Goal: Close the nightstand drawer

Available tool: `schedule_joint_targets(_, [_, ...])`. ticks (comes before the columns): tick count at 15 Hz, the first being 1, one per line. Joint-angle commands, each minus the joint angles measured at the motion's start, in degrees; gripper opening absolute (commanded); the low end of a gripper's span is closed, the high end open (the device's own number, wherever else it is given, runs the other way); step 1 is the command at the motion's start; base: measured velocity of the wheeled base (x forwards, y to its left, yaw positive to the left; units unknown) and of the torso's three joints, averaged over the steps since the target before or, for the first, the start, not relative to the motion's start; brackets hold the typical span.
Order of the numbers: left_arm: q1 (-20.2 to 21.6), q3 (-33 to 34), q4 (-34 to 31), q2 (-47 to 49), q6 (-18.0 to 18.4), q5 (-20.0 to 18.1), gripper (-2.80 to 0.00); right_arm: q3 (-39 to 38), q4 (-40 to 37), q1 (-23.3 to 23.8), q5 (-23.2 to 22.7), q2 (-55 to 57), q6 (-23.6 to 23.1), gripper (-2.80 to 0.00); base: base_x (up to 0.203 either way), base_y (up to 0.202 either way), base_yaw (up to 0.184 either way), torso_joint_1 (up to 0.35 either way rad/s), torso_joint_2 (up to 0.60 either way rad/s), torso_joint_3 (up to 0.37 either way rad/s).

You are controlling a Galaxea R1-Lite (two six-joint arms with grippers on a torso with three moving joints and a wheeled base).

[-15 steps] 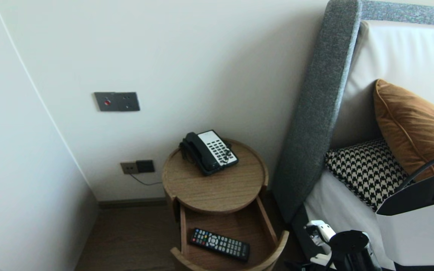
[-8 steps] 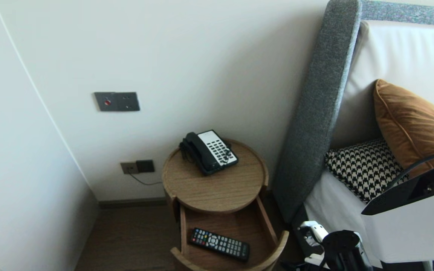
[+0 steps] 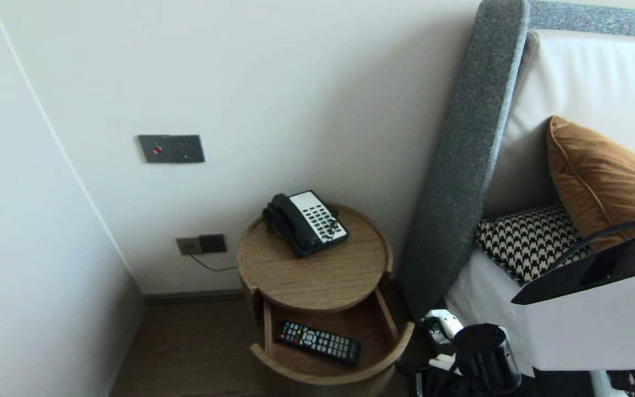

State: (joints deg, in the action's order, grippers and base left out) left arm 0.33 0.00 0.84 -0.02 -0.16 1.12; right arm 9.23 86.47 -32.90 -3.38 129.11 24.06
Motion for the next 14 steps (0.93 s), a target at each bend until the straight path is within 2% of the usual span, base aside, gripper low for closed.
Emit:
schedule_joint_targets(1, [0.0,0.0,0.0,-0.1,0.0,0.0,-2.8,4.2,-2.8,1.0,0.0,-0.3,-0.3,-2.8,0.0,0.0,0.0,0.0,0.0,0.0])
schedule_joint_targets(9, [0.0,0.0,0.0,-0.1,0.0,0.0,-2.8,18.7,-16.0,2.4,0.1,0.1,-1.1,-2.8,0.0,0.0,0.0,0.0,0.0,0.0])
schedule_joint_targets(14, [0.0,0.0,0.0,-0.1,0.0,0.0,-2.8,27.7,-25.8,5.1,0.7,0.0,-0.8,-2.8,0.0,0.0,0.0,0.0,0.0,0.0])
